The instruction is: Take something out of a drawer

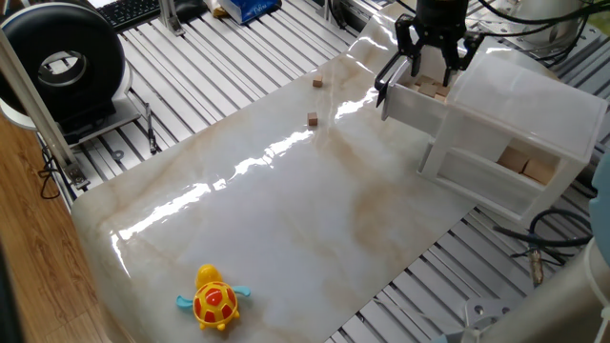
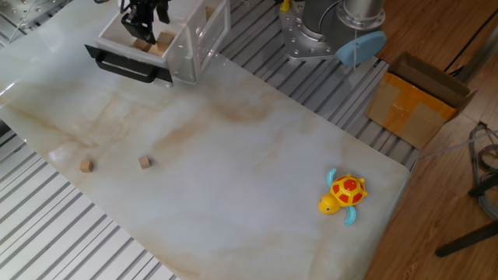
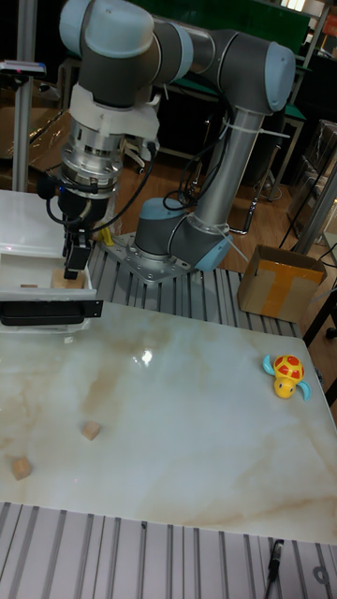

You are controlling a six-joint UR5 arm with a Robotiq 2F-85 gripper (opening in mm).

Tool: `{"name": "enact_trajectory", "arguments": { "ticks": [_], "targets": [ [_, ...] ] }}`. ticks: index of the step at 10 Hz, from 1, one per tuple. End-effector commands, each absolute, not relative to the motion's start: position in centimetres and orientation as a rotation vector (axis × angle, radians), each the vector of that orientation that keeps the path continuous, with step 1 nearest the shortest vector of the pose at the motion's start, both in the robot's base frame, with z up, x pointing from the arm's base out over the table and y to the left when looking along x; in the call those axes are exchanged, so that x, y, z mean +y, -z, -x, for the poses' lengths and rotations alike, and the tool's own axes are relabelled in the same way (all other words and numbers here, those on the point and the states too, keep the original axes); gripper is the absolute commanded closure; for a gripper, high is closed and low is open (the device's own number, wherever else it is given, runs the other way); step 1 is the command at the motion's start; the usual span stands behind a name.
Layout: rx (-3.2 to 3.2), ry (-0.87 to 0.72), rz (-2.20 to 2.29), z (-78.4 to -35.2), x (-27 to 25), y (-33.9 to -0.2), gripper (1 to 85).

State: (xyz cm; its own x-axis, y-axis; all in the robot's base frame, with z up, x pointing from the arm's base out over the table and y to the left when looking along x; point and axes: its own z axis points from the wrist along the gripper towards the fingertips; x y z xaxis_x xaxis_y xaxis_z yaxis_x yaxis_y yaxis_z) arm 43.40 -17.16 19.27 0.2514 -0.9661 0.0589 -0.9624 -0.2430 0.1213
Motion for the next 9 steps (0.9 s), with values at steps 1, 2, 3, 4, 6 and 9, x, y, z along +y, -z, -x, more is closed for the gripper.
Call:
{"name": "enact_trajectory", "arguments": {
  "ticks": [1, 2, 3, 4, 6, 9],
  "targets": [
    [-1.831, -0.009, -2.413, -44.2, -17.3, -19.1, 31.3],
    [-1.826, -0.006, -2.413, -44.1, -17.6, -19.2, 31.3],
    [-1.841, 0.036, -2.406, -43.4, -17.3, -19.1, 31.3],
    [-1.848, 0.042, -2.408, -43.3, -17.1, -19.0, 31.3],
    [-1.858, 0.050, -2.412, -43.1, -16.9, -19.0, 31.0],
    [-1.873, 0.057, -2.408, -42.8, -16.6, -18.4, 31.0]
  ]
}}
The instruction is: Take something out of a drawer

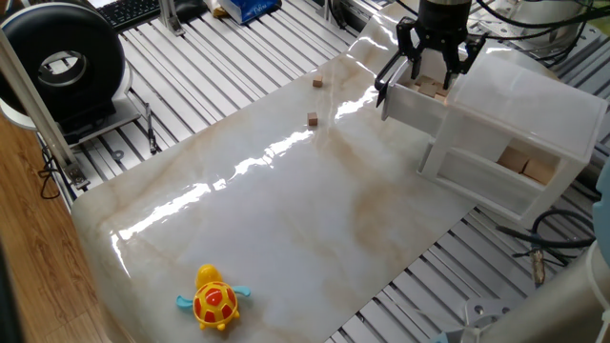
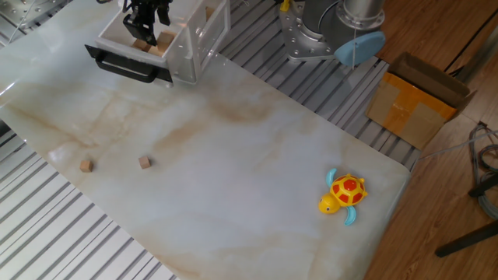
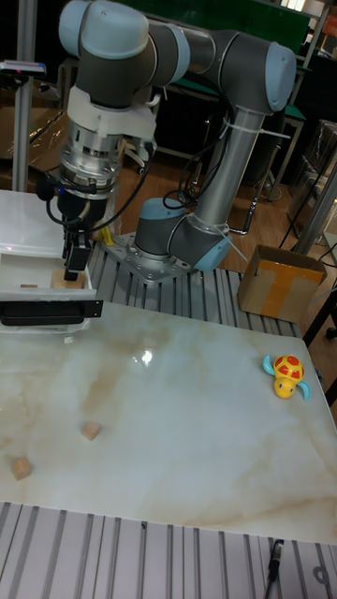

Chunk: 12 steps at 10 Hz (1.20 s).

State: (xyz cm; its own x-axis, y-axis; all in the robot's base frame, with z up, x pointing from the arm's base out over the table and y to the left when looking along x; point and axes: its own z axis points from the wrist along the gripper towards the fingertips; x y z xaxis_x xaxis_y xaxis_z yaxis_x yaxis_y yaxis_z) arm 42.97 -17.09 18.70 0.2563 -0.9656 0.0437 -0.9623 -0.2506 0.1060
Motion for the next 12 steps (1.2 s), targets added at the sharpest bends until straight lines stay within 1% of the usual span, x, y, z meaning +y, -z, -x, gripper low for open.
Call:
{"name": "enact_trajectory", "arguments": {
  "ticks": [1, 5, 12],
  "targets": [
    [-1.874, 0.057, -2.407, -42.81, -16.61, -18.35, 31.0],
    [-1.872, 0.057, -2.412, -42.49, -16.38, -17.61, 30.3],
    [-1.887, 0.053, -2.412, -42.68, -16.20, -17.45, 30.3]
  ]
}}
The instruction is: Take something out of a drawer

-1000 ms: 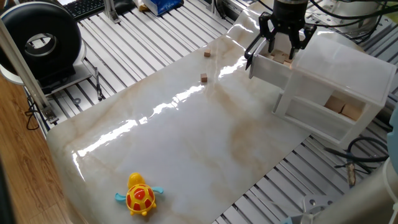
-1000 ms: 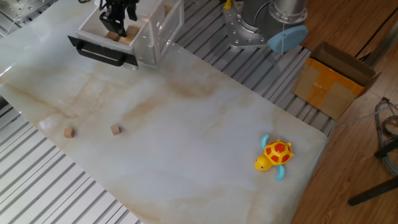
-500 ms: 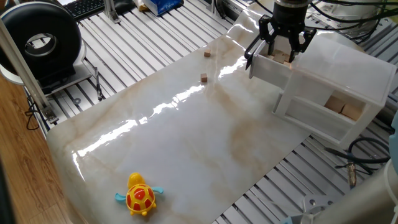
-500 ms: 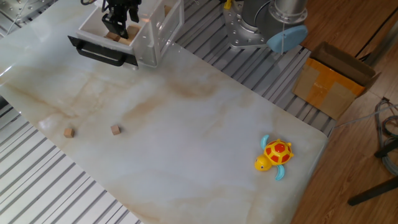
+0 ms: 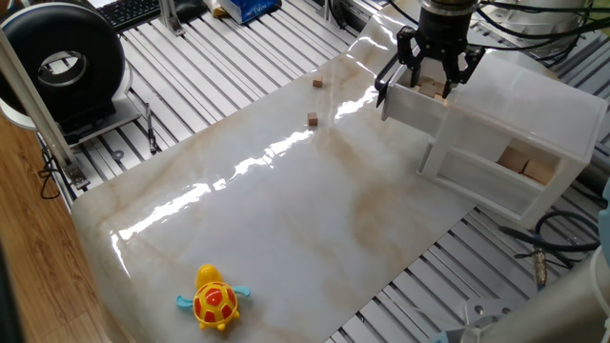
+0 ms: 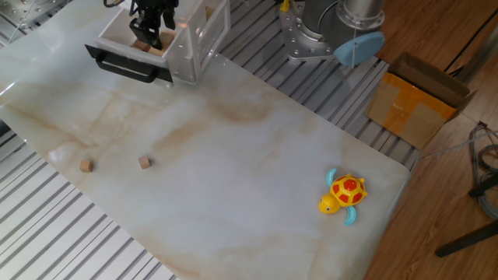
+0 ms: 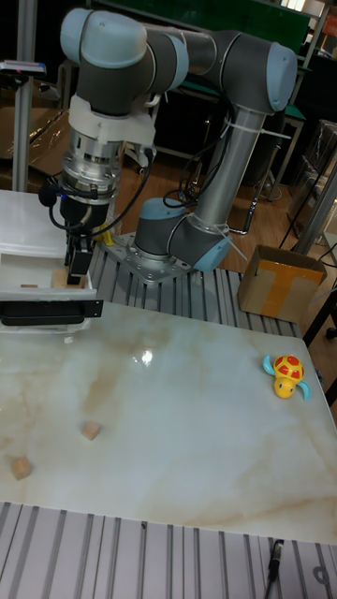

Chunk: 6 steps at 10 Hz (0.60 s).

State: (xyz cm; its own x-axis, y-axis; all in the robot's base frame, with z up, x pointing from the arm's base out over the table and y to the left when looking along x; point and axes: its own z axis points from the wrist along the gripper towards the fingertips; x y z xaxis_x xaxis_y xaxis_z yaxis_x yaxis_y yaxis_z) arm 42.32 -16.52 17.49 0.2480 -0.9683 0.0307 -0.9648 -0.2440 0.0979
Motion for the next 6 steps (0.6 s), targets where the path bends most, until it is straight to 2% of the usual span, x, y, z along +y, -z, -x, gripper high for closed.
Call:
{"name": "enact_trajectory", "arguments": {
  "ticks": [1, 6],
  "targets": [
    [-1.890, 0.049, -2.412, -42.72, -16.23, -17.48, 30.7],
    [-1.898, 0.032, -2.432, -42.93, -16.63, -17.41, 35.7]
  ]
}}
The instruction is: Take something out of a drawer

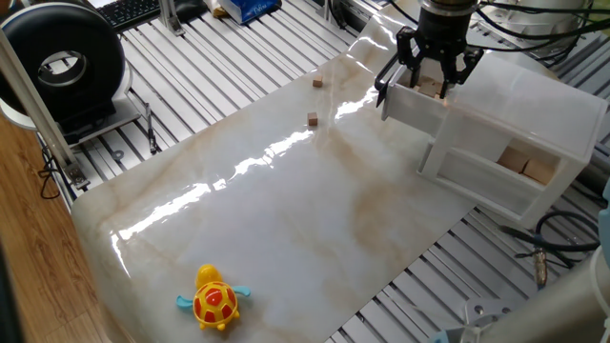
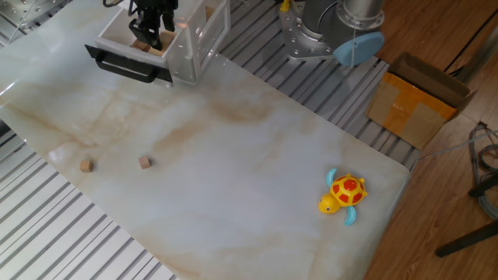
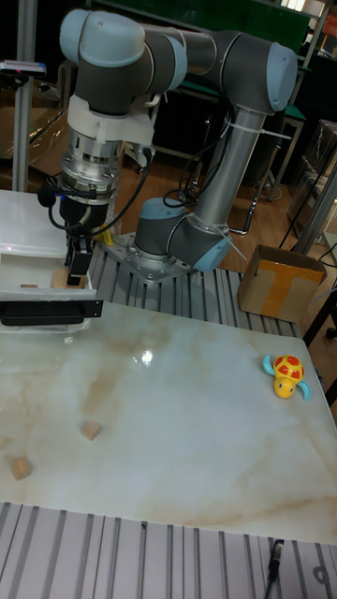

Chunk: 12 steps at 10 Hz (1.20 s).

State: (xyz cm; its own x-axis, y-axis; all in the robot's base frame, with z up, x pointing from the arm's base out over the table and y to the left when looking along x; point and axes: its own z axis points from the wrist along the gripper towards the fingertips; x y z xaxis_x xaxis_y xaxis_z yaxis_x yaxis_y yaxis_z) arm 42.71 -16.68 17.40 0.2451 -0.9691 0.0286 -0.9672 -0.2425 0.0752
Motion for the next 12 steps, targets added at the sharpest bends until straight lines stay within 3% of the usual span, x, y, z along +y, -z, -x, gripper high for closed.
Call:
{"name": "enact_trajectory", "arguments": {
  "ticks": [1, 3, 4, 5, 7, 12],
  "targets": [
    [-1.903, 0.033, -2.435, -42.9, -16.6, -17.4, 39.7],
    [-1.914, 0.032, -2.430, -42.8, -16.5, -17.5, 42.0],
    [-1.932, 0.031, -2.423, -42.8, -16.4, -17.6, 53.7],
    [-1.959, 0.021, -2.407, -42.8, -16.4, -17.8, 83.3],
    [-1.971, 0.027, -2.388, -42.6, -16.5, -18.4, 84.3],
    [-2.012, -0.048, -2.268, -42.8, -16.9, -23.5, 84.3]
  ]
}}
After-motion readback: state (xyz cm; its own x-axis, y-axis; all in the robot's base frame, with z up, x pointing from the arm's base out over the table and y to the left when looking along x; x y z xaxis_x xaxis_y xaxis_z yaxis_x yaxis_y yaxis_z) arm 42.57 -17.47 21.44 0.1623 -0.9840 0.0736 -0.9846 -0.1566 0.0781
